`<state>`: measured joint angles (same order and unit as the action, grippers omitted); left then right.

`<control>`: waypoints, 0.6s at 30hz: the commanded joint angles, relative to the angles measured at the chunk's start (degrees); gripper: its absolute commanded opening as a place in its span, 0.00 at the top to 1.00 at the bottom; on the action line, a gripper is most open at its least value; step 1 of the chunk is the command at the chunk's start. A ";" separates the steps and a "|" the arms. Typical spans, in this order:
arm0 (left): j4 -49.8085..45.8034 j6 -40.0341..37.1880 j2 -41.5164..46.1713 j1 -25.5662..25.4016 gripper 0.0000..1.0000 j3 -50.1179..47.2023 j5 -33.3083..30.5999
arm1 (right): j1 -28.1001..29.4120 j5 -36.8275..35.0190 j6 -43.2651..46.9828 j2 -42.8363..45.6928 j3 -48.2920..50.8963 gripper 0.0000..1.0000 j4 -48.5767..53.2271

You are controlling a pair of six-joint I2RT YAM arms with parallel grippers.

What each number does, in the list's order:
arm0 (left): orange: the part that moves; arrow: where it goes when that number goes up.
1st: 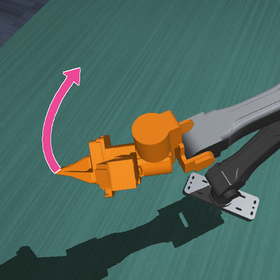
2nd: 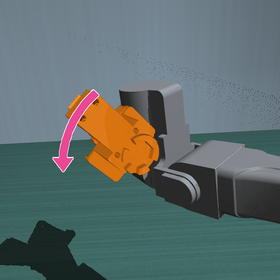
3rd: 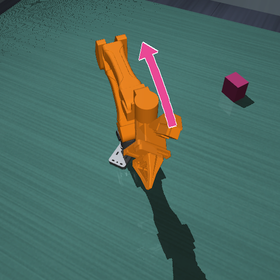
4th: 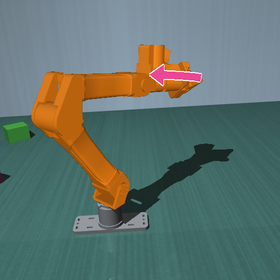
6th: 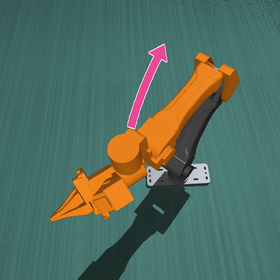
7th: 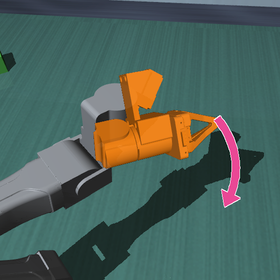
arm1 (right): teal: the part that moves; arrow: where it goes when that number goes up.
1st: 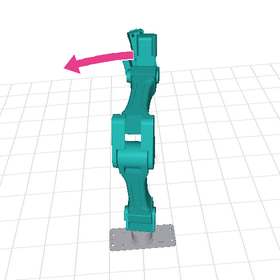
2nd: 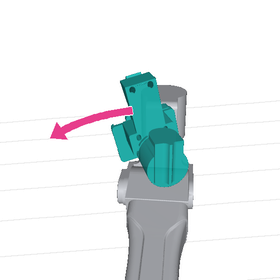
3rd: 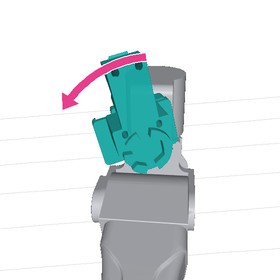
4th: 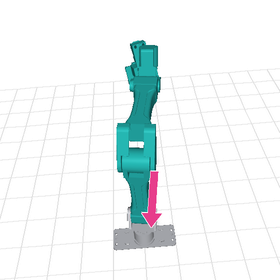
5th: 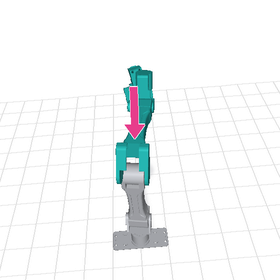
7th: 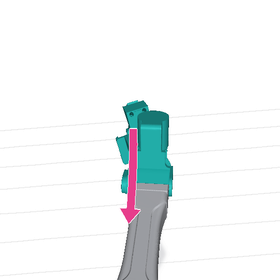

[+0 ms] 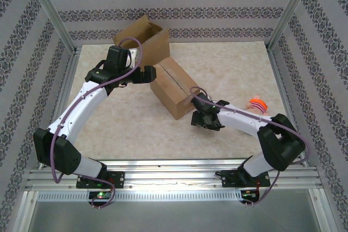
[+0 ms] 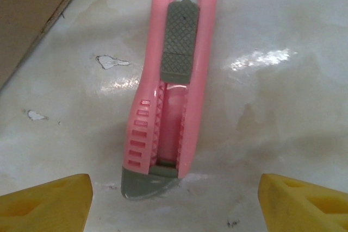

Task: Unpack the express box

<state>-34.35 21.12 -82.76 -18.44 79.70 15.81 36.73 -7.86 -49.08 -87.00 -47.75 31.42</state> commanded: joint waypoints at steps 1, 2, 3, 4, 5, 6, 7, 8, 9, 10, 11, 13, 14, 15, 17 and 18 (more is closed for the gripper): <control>-1.86 0.05 0.99 -0.59 0.00 -0.52 -0.17 | -0.26 0.56 0.41 -2.53 -1.56 0.23 -2.07; -1.92 -0.04 0.91 -0.57 0.00 -0.62 -0.19 | -0.26 0.48 0.38 -3.21 -1.65 0.24 -2.29; -1.90 -0.06 0.85 -0.59 0.00 -0.60 -0.20 | -0.26 0.45 0.34 -3.82 -1.65 0.25 -2.62; -1.94 -0.14 0.86 -0.62 0.00 -0.68 -0.34 | -0.26 0.28 0.22 -4.28 -1.65 0.27 -2.90; -1.88 -0.19 0.84 -0.59 0.00 -0.69 -0.42 | -0.26 0.08 0.16 -4.76 -1.56 0.28 -3.28; -1.86 -0.24 0.79 -0.63 0.00 -0.69 -0.47 | -0.26 -0.17 0.13 -5.12 -1.56 0.29 -3.45; -1.91 -0.28 0.76 -0.57 0.00 -0.69 -0.49 | -0.31 -0.50 0.05 -5.56 -1.56 0.30 -3.63; -1.88 -0.32 0.63 -0.56 0.00 -0.69 -0.53 | -0.40 -0.82 0.09 -5.93 -1.56 0.32 -3.73; -1.87 -0.46 0.56 -0.60 0.00 -0.69 -0.55 | -0.37 -0.92 -0.04 -6.22 -1.58 0.33 -3.97; -1.86 -0.40 0.42 -0.62 0.00 -0.69 -0.53 | -0.46 -1.15 -0.10 -6.50 -1.56 0.35 -4.22; -1.86 -0.47 0.34 -0.62 0.00 -0.69 -0.57 | -0.43 -1.20 -0.20 -6.90 -1.56 0.36 -4.47; -1.81 -0.56 0.06 -0.62 0.00 -0.69 -0.45 | -0.46 -1.50 -0.48 -7.35 -1.47 0.41 -4.59; -1.86 -0.57 -0.12 -0.63 0.00 -0.64 -0.43 | -0.43 -1.62 -0.66 -7.51 -1.26 0.45 -4.78; -1.88 -0.53 -0.20 -0.58 0.00 -0.60 -0.32 | -0.43 -1.73 -0.81 -7.50 -1.09 0.47 -4.94; -1.87 -0.39 -0.20 -0.59 0.00 -0.51 0.15 | -0.44 -2.08 -1.02 -7.24 -0.62 0.52 -5.14; -1.86 -0.39 -0.14 -0.64 0.00 -0.43 0.31 | -0.43 -2.24 -1.12 -7.01 -0.38 0.54 -5.29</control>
<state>-34.37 21.08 -82.78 -18.44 79.61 15.84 36.56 -9.78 -49.56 -92.42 -48.42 30.11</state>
